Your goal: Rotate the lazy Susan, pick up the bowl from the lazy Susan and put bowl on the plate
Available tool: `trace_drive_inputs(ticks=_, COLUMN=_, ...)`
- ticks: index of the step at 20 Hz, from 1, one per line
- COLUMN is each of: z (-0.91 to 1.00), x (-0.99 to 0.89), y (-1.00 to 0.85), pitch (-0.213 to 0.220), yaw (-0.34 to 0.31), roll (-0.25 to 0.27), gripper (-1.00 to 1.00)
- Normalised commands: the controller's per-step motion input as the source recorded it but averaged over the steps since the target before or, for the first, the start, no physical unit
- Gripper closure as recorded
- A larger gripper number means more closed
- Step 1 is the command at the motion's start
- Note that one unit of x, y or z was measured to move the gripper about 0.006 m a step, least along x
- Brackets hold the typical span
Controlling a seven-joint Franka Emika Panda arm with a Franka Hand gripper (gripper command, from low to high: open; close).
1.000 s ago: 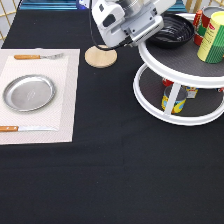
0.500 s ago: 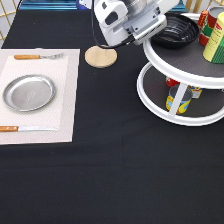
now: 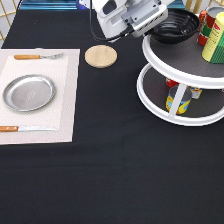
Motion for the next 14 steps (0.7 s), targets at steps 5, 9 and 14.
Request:
trace_drive_inputs(ticks=5, z=0.48, x=0.28, y=-0.83, pitch=-0.067, yaw=-0.05, roll=-0.004, gripper=1.0)
trace_drive_inputs(ticks=9, z=0.25, x=0.19, y=-0.9, pitch=-0.016, yaw=-0.044, roll=0.0, gripper=1.0)
trace_drive_inputs(ticks=14, z=0.0, x=0.19, y=-0.99, pitch=-0.113, yaw=-0.004, roll=-0.025, gripper=1.0)
